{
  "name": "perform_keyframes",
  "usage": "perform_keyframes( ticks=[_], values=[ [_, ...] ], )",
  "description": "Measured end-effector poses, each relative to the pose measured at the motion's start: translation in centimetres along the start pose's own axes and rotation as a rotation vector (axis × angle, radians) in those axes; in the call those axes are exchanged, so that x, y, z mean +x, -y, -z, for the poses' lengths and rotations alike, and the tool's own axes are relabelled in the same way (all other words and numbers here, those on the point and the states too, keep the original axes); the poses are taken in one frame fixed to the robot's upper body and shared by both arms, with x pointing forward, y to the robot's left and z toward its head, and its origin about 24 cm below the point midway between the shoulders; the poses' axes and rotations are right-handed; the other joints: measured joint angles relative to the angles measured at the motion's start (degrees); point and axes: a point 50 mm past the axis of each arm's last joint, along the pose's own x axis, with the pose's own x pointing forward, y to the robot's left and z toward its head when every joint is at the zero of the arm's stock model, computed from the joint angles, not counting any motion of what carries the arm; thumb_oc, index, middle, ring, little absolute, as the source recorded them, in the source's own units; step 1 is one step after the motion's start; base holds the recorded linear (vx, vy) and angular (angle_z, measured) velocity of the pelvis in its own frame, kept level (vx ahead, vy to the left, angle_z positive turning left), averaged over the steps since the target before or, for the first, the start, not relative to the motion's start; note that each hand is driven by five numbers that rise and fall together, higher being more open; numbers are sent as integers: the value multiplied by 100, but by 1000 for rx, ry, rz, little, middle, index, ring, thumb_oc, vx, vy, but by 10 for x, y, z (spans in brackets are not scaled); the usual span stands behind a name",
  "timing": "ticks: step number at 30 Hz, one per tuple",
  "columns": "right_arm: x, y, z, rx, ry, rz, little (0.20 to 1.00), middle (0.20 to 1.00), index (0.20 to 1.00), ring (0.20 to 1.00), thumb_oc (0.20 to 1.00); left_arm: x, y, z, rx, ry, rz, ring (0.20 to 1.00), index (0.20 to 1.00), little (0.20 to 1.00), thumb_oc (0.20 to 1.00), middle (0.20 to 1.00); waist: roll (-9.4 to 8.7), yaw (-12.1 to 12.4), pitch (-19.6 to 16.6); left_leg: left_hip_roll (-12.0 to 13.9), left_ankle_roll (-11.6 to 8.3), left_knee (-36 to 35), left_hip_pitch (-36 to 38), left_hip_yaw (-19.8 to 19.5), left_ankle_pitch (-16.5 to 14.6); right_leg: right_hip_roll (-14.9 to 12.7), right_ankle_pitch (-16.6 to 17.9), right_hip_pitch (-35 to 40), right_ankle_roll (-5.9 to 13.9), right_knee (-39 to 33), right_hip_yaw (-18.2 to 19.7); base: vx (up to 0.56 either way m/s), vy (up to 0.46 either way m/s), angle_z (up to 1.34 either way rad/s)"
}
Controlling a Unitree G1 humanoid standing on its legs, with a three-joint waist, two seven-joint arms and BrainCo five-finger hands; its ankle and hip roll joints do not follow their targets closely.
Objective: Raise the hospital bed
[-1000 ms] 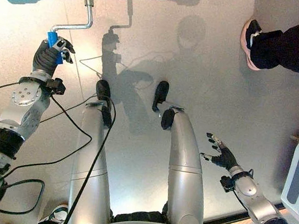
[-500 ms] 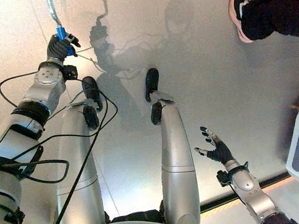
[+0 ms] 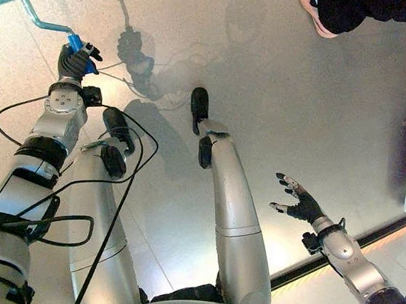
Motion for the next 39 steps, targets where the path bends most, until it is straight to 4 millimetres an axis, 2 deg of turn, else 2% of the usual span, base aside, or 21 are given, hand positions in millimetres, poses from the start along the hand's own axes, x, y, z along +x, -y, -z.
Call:
perform_keyframes(
  ticks=[6,7,8,14,18,20,25,28,29,30,33,35,37,38,39],
  values=[
    [-2,4,1,-7,-6,4,1000,1000,1000,1000,1000,-1,4,3,0,-19,8,200,200,200,200,200,-2,-7,0,-46,-22,1,79,58,-14,-11,-35,-21,-63,147,71,6,-48,5],
    [-2,6,1,-12,-4,6,1000,1000,1000,1000,1000,-1,4,4,3,-21,8,912,912,912,912,912,-2,-4,0,-46,-28,-3,99,67,-17,-19,-44,-20,-77,163,74,0,0,0],
    [-3,7,0,-17,-4,7,1000,1000,1000,1000,1000,-1,5,5,3,-28,11,1000,1000,1000,1000,1000,-3,-14,0,-45,-33,-3,111,74,-20,-10,-56,-26,-91,193,76,5,-59,1],
    [-4,11,0,-26,-5,13,1000,1000,1000,1000,1000,-5,13,16,32,-61,31,1000,1000,1000,1000,1000,-9,-15,3,-50,-74,22,126,77,-27,-33,-119,-81,-182,334,74,-3,-31,3],
    [-9,7,7,-20,-29,7,1000,1000,1000,1000,1000,-9,18,26,29,-96,38,1000,1000,1000,1000,1000,-9,-8,3,-101,-111,91,171,56,-32,-112,-222,-88,-205,571,65,-12,-46,12],
    [-9,5,11,-12,-45,8,1000,1000,1000,1000,1000,-14,21,37,26,-127,47,1000,1000,1000,1000,1000,-1,-2,0,-129,-120,76,254,41,-17,-145,-245,-27,-236,620,61,-13,-21,11],
    [-11,-4,20,18,-79,4,1000,1000,1000,1000,1000,-40,32,78,31,-247,111,1000,1000,1000,1000,1000,-4,24,-7,-221,-183,-216,814,32,98,-307,-306,478,-304,517,-22,-19,-19,12],
    [-10,-11,24,44,-96,-1,1000,1000,1000,1000,1000,-58,31,104,39,-337,131,1000,1000,1000,1000,1000,-12,82,-12,-248,-213,-495,1275,36,142,-391,-311,902,-312,351,-112,-9,-20,6],
    [-10,-13,26,50,-101,-2,1000,1000,1000,1000,1000,-58,32,105,33,-341,135,1000,1000,1000,1000,1000,-25,97,-11,-255,-217,-564,1359,47,144,-413,-311,963,-312,298,-132,-22,-31,2],
    [-10,-16,27,55,-109,-7,1000,1000,1000,1000,1000,-65,30,114,46,-370,138,1000,1000,1000,1000,1000,-27,169,-20,-266,-229,-713,1499,55,198,-425,-309,1073,-312,203,-154,-22,-31,-1],
    [-6,-23,28,83,-116,-10,1000,1000,1000,1000,1000,-77,23,135,138,-450,153,1000,1000,1000,1000,1000,-38,187,-30,-271,-292,-1258,1951,61,361,-520,-301,1505,-298,-211,-342,-39,-3,5],
    [-4,-25,28,89,-116,-7,1000,1000,1000,1000,1000,-86,18,146,183,-489,166,1000,1000,1000,1000,1000,-38,245,-31,-348,-287,-1707,2323,87,378,-528,-232,1841,-191,-744,-461,-51,25,-15],
    [0,-27,30,96,-130,-1,1000,1000,1000,1000,1000,-107,12,169,249,-579,189,1000,1000,1000,1000,1000,-37,381,-32,-321,-280,-2167,2831,66,483,-524,-155,2283,-74,-1135,-559,-28,28,-34],
    [3,-33,35,108,-159,0,1000,1000,1000,1000,1000,-126,8,185,259,-646,197,1000,1000,1000,1000,1000,-25,488,-27,-299,-276,-2390,3154,93,505,-490,-160,2610,-17,-1117,-510,-67,50,-10],
    [3,-37,36,109,-171,-7,1000,1000,1000,1000,1000,-137,5,193,274,-679,210,1000,1000,1000,1000,1000,-26,511,-24,-313,-285,-2478,3329,101,509,-513,-142,2802,-129,-1169,-524,-68,51,8]
  ],
)
